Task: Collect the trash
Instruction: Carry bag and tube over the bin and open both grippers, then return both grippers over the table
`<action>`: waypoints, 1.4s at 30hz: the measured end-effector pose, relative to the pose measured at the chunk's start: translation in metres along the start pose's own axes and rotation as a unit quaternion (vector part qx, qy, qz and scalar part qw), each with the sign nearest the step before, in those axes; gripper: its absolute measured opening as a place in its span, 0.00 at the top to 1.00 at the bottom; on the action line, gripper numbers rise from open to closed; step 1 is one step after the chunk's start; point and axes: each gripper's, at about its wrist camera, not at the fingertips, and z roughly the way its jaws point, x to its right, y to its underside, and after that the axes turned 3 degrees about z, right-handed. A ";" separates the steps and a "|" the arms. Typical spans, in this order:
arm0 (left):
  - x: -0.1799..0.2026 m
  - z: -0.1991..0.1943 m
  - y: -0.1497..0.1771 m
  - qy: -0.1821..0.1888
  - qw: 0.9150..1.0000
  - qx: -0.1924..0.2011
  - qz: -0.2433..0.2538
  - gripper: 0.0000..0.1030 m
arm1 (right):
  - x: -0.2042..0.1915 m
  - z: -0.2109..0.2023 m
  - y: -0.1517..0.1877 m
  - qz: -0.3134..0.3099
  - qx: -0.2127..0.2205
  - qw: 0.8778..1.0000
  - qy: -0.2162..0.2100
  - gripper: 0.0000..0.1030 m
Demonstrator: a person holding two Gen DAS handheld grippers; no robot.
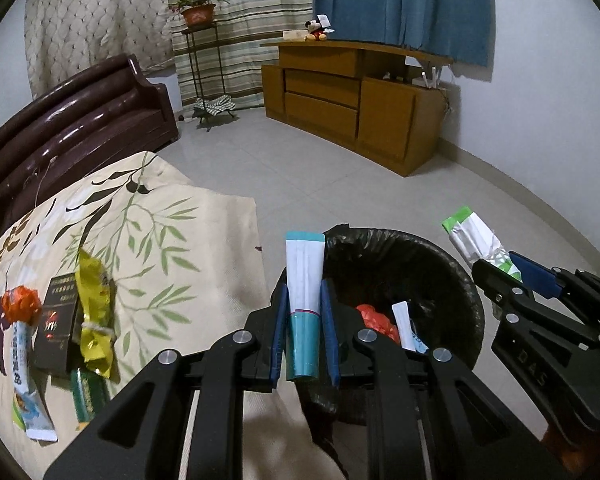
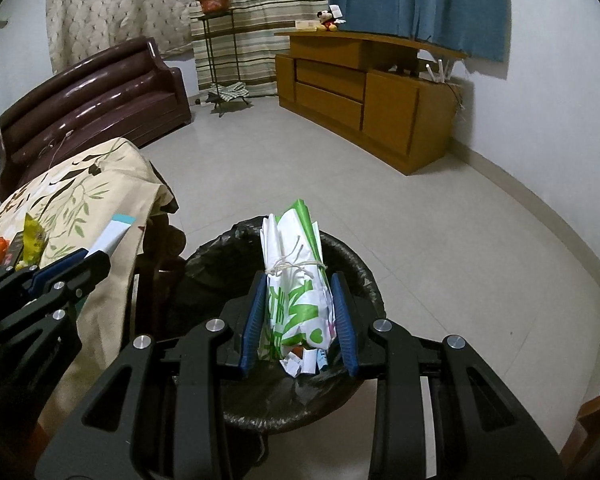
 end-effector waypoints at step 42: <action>-0.075 -0.057 0.032 -0.048 0.996 0.011 -0.080 0.41 | -0.061 -0.024 0.016 -0.023 -0.009 0.999 -0.046 0.54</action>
